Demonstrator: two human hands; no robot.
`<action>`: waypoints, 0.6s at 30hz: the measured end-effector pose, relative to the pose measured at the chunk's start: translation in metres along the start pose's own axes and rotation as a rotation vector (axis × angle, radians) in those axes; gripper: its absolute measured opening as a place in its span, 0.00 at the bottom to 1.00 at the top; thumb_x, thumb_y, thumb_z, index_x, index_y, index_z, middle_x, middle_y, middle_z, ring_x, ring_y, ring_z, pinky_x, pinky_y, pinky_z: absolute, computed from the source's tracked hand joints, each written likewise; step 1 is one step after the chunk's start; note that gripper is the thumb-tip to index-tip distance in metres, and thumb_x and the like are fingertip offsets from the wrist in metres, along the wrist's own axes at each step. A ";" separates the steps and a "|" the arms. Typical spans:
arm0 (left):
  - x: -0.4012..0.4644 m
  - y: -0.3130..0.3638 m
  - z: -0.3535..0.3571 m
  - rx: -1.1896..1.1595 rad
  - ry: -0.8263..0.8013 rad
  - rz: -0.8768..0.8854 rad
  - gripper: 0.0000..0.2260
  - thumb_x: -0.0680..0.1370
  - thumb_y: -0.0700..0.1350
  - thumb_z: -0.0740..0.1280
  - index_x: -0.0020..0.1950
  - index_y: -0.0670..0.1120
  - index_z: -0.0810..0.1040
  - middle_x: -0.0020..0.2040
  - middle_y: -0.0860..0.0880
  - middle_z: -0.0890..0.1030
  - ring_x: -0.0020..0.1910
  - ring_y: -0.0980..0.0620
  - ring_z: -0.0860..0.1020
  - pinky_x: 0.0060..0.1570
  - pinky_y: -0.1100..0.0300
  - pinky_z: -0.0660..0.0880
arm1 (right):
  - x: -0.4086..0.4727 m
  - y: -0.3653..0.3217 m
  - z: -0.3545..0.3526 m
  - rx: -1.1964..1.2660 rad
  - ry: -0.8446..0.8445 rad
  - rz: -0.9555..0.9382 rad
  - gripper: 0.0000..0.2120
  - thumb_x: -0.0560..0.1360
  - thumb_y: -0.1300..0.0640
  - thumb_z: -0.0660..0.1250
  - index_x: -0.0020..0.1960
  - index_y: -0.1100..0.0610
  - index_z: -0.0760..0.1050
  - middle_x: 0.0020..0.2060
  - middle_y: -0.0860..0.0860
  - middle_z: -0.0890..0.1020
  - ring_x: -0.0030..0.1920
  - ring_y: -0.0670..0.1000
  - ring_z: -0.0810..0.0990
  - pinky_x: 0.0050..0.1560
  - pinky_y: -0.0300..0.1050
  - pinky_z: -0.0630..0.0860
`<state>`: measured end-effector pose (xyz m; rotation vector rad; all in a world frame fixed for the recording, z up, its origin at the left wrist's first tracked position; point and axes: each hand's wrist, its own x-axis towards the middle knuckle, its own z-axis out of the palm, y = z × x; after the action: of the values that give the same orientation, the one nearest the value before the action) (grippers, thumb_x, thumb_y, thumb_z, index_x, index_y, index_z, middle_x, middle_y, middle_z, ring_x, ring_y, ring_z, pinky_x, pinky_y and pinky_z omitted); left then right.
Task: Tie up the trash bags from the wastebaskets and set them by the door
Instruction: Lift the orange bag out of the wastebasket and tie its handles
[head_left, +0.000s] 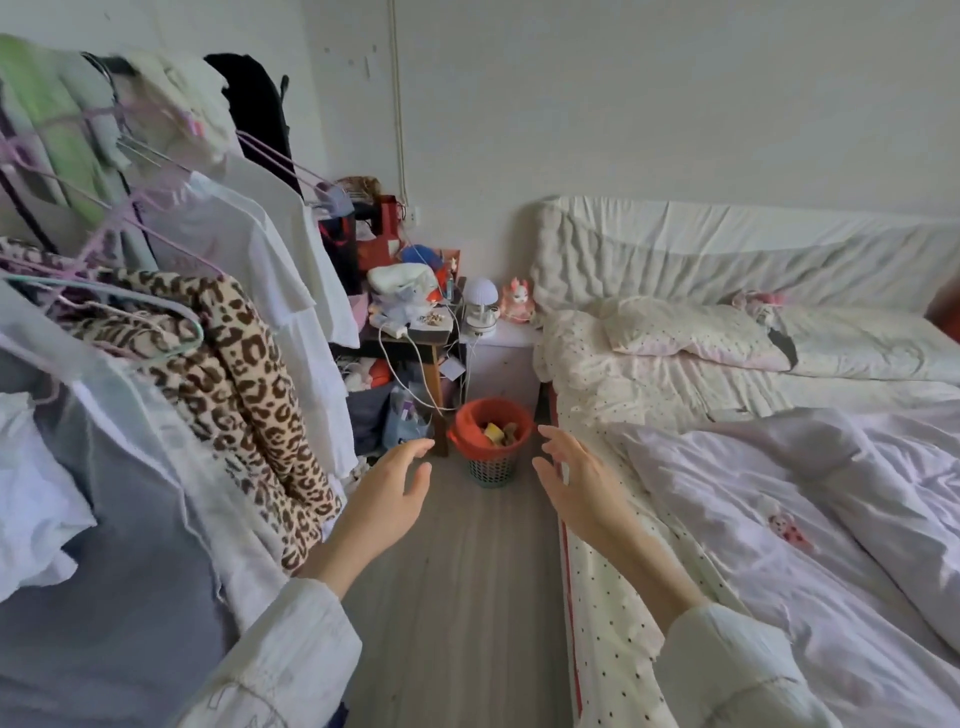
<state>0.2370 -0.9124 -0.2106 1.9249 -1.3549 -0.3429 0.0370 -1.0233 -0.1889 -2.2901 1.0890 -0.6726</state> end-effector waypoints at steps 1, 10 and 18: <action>0.023 -0.011 0.006 -0.004 -0.008 -0.012 0.16 0.79 0.46 0.57 0.67 0.49 0.68 0.67 0.51 0.72 0.66 0.53 0.70 0.66 0.54 0.69 | 0.024 0.011 0.006 -0.001 -0.011 0.003 0.19 0.77 0.51 0.58 0.68 0.49 0.66 0.59 0.49 0.77 0.59 0.49 0.75 0.55 0.40 0.68; 0.257 -0.106 0.043 -0.028 -0.071 -0.081 0.15 0.79 0.45 0.58 0.66 0.49 0.70 0.64 0.49 0.75 0.63 0.52 0.72 0.62 0.58 0.69 | 0.254 0.083 0.079 -0.039 -0.129 0.107 0.20 0.77 0.50 0.58 0.69 0.50 0.64 0.60 0.50 0.78 0.59 0.49 0.77 0.56 0.39 0.69; 0.422 -0.162 0.080 -0.010 -0.182 -0.141 0.15 0.79 0.43 0.58 0.65 0.47 0.71 0.62 0.48 0.76 0.61 0.53 0.73 0.58 0.64 0.67 | 0.409 0.151 0.114 -0.017 -0.178 0.228 0.20 0.78 0.51 0.58 0.69 0.49 0.64 0.61 0.50 0.77 0.59 0.50 0.76 0.57 0.41 0.70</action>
<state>0.4728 -1.2964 -0.2978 2.0252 -1.3308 -0.6053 0.2523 -1.4080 -0.2818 -2.1492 1.2474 -0.3640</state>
